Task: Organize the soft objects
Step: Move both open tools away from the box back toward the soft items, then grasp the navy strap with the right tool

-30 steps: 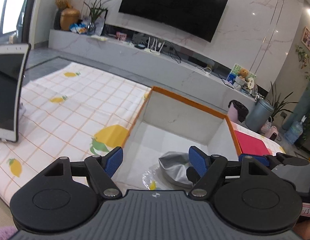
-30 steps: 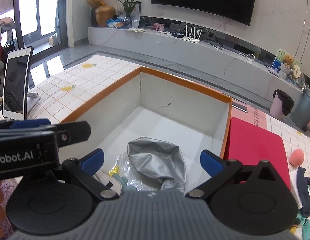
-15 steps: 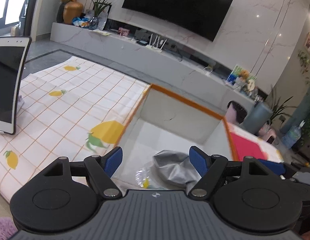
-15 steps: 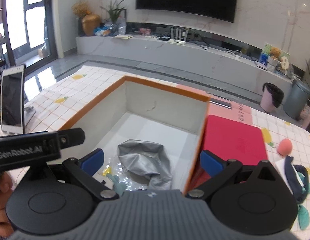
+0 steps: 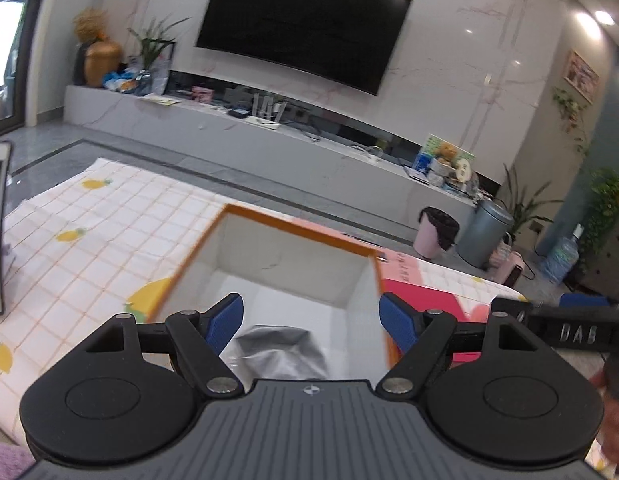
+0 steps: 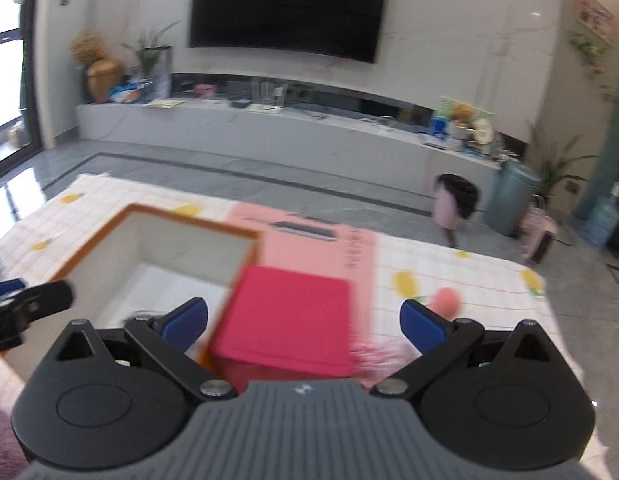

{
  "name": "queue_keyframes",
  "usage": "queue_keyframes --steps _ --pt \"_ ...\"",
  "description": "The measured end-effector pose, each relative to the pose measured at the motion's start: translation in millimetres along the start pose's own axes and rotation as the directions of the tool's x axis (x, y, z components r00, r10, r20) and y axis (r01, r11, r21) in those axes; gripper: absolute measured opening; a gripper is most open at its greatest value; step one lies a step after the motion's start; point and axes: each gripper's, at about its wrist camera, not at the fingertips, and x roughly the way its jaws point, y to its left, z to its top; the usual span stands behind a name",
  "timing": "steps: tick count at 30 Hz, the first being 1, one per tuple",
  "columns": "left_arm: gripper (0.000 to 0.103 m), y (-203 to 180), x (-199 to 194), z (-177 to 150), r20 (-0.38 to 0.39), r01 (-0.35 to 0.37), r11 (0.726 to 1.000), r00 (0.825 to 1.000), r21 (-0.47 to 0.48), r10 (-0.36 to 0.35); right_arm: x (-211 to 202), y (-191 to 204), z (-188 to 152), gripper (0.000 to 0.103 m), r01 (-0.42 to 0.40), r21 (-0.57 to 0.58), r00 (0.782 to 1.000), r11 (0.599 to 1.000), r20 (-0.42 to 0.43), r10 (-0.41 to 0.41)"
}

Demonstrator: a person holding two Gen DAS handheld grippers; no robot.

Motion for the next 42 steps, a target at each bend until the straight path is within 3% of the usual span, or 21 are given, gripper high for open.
queue_keyframes --steps 7,11,14,17,18,22,24,31,33,36,39,42 --pt "0.091 -55 16 -8 -0.028 0.076 0.990 0.997 0.123 -0.073 -2 -73 11 0.100 0.170 -0.050 0.985 0.984 0.018 -0.169" --pt "0.091 -93 25 -26 -0.019 0.108 0.966 0.994 0.236 -0.107 17 -111 5 0.100 0.195 -0.075 0.981 0.978 0.035 -0.192" --pt "0.091 -128 31 -44 0.005 0.121 0.929 0.991 0.350 -0.131 38 -137 -7 0.087 0.139 -0.076 0.988 0.987 0.071 -0.134" --pt "0.091 -152 37 -61 -0.029 0.206 0.899 0.977 0.386 -0.212 64 -153 -19 0.084 0.080 -0.078 0.996 0.994 0.048 -0.076" --pt "0.091 -158 40 -67 -0.041 0.233 0.890 0.971 0.392 -0.236 72 -155 -25 0.077 0.068 -0.072 0.997 0.995 0.039 -0.066" --pt "0.091 -175 53 -88 -0.059 0.276 0.847 0.958 0.453 -0.281 111 -171 -47 0.067 0.049 -0.002 0.998 0.999 -0.037 -0.049" --pt "0.091 -179 62 -98 -0.074 0.276 0.829 0.958 0.487 -0.275 129 -176 -56 0.051 0.040 0.022 0.995 0.999 -0.091 -0.038" --pt "0.091 -179 83 -127 -0.117 0.271 0.808 0.962 0.523 -0.247 166 -177 -74 0.032 0.030 0.038 0.984 0.999 -0.178 -0.022" --pt "0.091 -176 79 -135 -0.086 0.259 0.806 0.964 0.533 -0.252 171 -175 -76 0.011 0.034 0.037 0.982 0.999 -0.189 -0.027" --pt "0.091 -174 81 -143 -0.106 0.287 0.803 0.956 0.523 -0.273 175 -172 -78 0.003 0.032 0.044 0.982 0.998 -0.190 -0.023" --pt "0.091 -178 85 -147 -0.129 0.296 0.800 0.955 0.522 -0.269 174 -167 -82 0.002 0.045 -0.008 0.982 0.999 -0.183 -0.046" --pt "0.091 -184 88 -153 -0.127 0.294 0.787 0.955 0.542 -0.269 171 -171 -79 0.001 0.084 0.025 0.975 0.996 -0.206 -0.077"
